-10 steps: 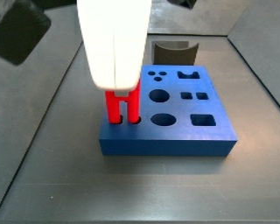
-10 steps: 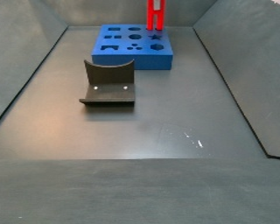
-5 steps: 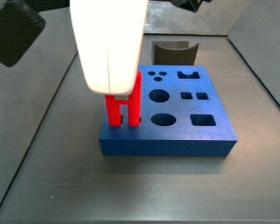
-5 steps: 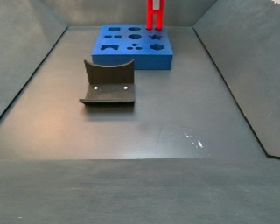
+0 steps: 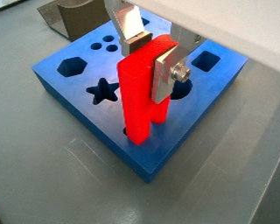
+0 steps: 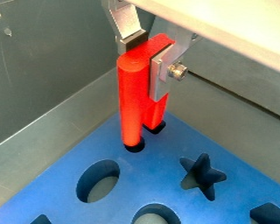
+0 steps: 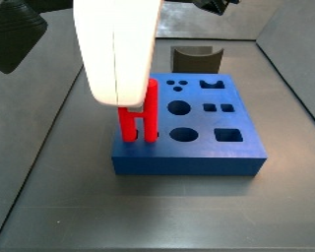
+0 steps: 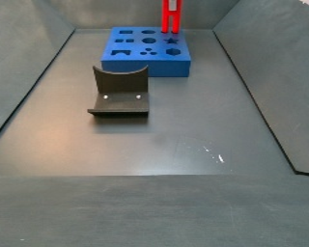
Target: Insert the square-circle object.
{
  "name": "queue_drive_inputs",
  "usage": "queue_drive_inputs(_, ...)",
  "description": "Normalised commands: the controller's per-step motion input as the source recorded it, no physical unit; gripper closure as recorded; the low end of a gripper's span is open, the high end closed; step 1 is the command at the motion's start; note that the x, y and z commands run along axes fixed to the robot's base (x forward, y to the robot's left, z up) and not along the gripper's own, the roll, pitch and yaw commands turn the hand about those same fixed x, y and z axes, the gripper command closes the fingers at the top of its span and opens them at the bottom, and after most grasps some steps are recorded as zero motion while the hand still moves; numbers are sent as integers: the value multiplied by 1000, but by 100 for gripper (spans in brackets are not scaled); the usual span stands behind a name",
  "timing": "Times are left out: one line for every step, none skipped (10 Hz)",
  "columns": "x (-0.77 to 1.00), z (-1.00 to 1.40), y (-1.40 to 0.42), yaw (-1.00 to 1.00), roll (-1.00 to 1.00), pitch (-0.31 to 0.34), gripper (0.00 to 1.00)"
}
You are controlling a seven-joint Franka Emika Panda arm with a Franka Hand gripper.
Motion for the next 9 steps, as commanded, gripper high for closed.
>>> queue_drive_inputs(0,-546,0,0,56,94,100)
queue_drive_inputs(0,-540,23,0,64,77,100)
queue_drive_inputs(0,-554,51,14,61,66,100)
queue_drive_inputs(20,-566,57,23,50,46,100)
queue_drive_inputs(80,-551,66,0,31,49,100)
queue_drive_inputs(57,-534,57,0,36,46,100)
queue_drive_inputs(34,-557,60,0,33,37,100)
queue_drive_inputs(14,-569,63,0,26,27,100)
queue_drive_inputs(0,-646,23,0,19,0,100)
